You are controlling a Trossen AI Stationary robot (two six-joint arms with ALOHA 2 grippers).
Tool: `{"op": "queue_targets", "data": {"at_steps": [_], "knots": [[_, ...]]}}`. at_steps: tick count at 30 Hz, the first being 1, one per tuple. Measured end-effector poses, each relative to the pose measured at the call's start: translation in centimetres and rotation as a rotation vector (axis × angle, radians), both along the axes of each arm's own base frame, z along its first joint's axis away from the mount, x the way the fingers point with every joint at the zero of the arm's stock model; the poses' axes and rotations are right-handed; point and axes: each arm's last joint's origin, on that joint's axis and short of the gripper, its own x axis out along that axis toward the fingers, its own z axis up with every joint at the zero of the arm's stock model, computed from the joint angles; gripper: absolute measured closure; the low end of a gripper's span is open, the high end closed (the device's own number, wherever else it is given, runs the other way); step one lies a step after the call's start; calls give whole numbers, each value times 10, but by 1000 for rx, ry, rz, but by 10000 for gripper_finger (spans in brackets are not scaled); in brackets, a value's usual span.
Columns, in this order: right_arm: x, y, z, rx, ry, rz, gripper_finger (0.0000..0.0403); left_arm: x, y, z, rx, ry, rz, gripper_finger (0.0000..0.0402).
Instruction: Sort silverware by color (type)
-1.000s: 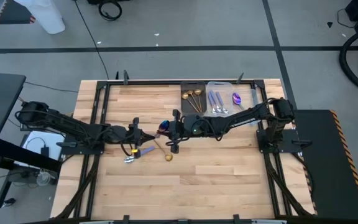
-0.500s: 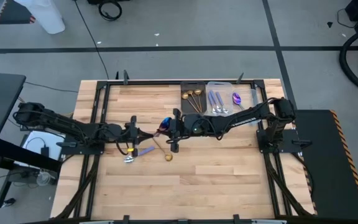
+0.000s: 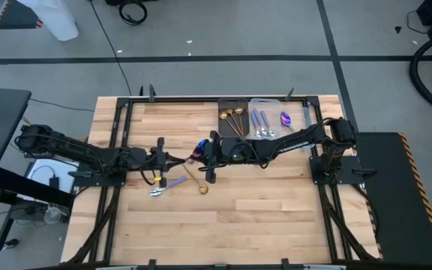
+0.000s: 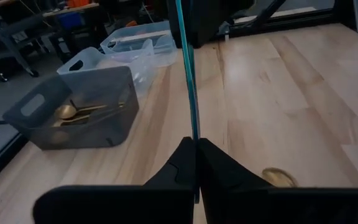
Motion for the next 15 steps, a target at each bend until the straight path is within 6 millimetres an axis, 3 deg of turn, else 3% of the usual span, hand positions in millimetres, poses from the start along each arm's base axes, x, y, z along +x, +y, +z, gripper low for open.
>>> {"op": "queue_targets", "data": {"at_steps": [5, 9, 11, 15], "knots": [[-3, 11, -18, 35, 112, 84, 376, -1, 3, 15, 25, -86, 71, 392], [-3, 10, -9, 27, 83, 55, 376, -8, 7, 12, 45, -44, 76, 392], [-4, 9, -11, 21, 100, 47, 376, -9, 8, 19, 40, -91, 90, 392], [-4, 13, -13, 13, 108, 64, 378, -12, 10, 14, 30, -42, 89, 392]]}}
